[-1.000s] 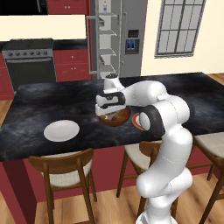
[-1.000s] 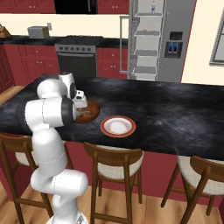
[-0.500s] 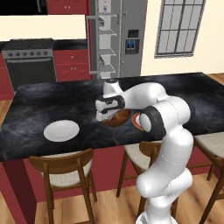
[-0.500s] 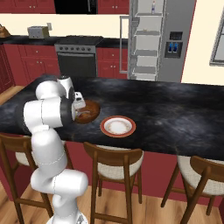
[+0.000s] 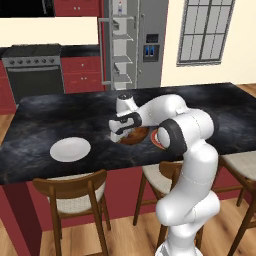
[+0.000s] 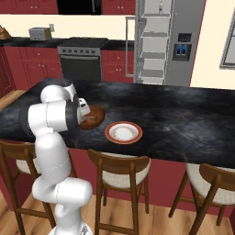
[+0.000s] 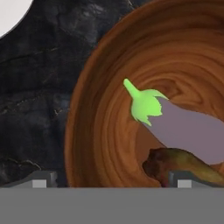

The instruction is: Pick the chicken drumstick and eggplant from their plates and place them in the bowl. Then put the bowl in the fridge.

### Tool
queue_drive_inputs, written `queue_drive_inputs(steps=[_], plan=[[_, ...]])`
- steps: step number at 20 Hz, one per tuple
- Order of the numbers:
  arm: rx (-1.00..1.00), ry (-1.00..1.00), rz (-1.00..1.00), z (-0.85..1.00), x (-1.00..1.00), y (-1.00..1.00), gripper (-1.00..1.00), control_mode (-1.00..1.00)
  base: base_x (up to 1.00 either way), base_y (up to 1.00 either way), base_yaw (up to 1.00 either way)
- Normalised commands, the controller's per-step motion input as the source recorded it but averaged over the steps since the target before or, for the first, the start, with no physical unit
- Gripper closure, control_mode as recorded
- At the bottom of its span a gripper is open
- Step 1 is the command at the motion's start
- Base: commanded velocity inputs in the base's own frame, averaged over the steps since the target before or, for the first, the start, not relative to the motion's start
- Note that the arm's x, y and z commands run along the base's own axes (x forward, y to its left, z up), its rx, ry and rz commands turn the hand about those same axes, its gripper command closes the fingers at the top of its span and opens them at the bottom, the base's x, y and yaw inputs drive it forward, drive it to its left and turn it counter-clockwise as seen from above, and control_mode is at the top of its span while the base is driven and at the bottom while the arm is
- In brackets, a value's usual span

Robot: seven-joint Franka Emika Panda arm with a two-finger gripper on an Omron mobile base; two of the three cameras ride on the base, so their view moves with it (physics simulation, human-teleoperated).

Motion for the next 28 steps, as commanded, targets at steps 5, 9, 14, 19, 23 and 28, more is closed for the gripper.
queue_drive_inputs(steps=[5,9,14,19,23,28], plan=[[-0.01,0.0,0.01,-0.2,0.15,0.08,-1.0,-1.0,0.0,0.0,0.0],[0.0,0.0,0.03,-0.22,0.15,-0.01,-1.0,-1.0,0.0,0.0,0.0],[0.0,0.0,0.04,-0.25,0.14,-0.05,-1.0,-1.0,0.0,0.0,0.0],[0.0,0.0,0.05,-0.09,0.0,-0.33,-1.0,-1.0,0.0,0.0,0.0],[0.0,0.0,0.0,-0.05,-0.13,-0.24,-1.0,-1.0,0.0,0.0,0.0],[0.0,0.0,0.0,-0.13,-0.23,-0.1,-1.0,-1.0,0.0,0.0,0.0]])
